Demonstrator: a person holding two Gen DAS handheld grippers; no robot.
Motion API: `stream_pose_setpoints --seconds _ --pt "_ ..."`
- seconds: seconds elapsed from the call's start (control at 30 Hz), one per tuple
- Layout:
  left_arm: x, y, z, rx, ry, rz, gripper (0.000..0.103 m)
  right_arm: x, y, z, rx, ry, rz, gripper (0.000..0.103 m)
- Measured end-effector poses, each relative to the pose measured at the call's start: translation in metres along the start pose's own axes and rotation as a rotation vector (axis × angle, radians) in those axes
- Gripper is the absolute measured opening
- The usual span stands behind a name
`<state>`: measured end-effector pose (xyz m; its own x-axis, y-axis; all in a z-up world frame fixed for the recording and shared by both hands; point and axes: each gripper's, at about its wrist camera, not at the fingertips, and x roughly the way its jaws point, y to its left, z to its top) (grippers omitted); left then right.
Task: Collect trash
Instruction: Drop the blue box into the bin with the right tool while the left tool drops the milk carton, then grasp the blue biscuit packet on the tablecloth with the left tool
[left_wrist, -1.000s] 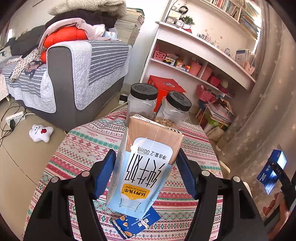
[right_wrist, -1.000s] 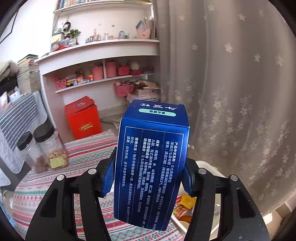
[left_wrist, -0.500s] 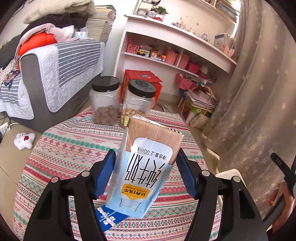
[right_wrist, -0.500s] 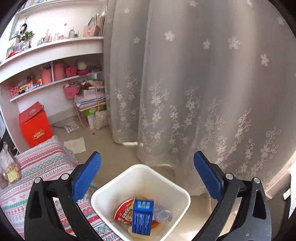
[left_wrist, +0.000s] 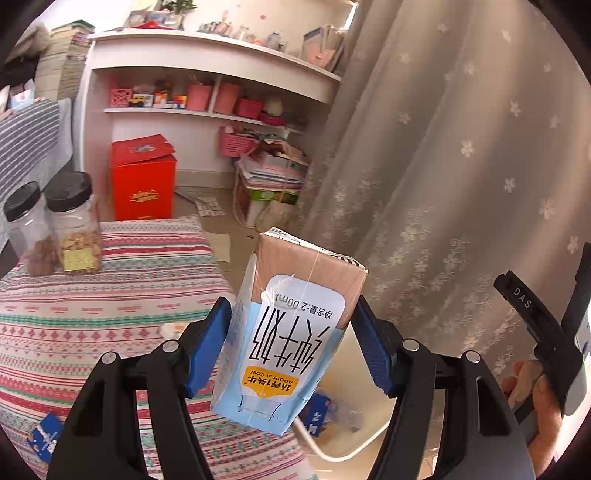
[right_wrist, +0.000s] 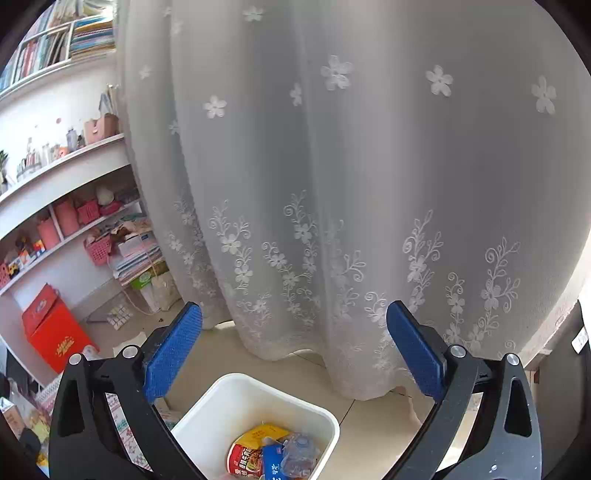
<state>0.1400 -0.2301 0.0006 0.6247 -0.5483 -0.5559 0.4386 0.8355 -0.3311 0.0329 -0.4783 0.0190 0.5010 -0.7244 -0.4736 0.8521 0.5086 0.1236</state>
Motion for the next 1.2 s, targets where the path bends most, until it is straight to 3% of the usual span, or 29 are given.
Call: stream_pose_setpoints --seconds 0.2,0.27,0.4,0.47,0.6,0.63,0.77,0.9,0.97,1.03,1.2 --pt "0.038 -0.057 0.003 0.012 0.034 -0.114 0.066 0.012 -0.034 0.01 0.106 0.019 -0.027 0.096" --pt "0.053 -0.069 0.003 0.008 0.072 -0.139 0.074 0.013 -0.04 0.011 0.122 0.022 -0.029 0.096" --pt "0.062 -0.079 -0.004 0.018 0.119 -0.141 0.081 0.015 -0.042 0.012 0.139 0.036 -0.01 0.096" --pt "0.059 -0.073 -0.01 0.049 0.135 -0.107 0.084 0.014 -0.04 0.009 0.142 0.052 0.01 0.096" --pt "0.052 -0.032 -0.03 0.104 0.238 0.026 0.084 0.013 -0.022 0.003 0.087 0.105 0.071 0.096" --pt "0.051 -0.018 -0.037 0.128 0.288 0.061 0.084 0.013 -0.006 -0.003 0.034 0.145 0.126 0.096" --pt "0.046 0.05 -0.072 0.305 0.52 0.234 0.084 0.009 0.034 -0.021 -0.119 0.228 0.225 0.096" --pt "0.04 0.124 -0.102 0.436 0.83 0.367 0.084 -0.003 0.071 -0.041 -0.258 0.263 0.288 0.096" --pt "0.03 0.156 -0.11 0.462 0.891 0.423 0.084 -0.009 0.084 -0.048 -0.294 0.269 0.309 0.096" --pt "0.023 0.184 -0.113 0.424 0.936 0.438 0.084 -0.014 0.095 -0.054 -0.316 0.28 0.329 0.096" --pt "0.02 0.228 -0.124 0.349 0.979 0.46 0.084 -0.022 0.117 -0.068 -0.369 0.303 0.351 0.096"
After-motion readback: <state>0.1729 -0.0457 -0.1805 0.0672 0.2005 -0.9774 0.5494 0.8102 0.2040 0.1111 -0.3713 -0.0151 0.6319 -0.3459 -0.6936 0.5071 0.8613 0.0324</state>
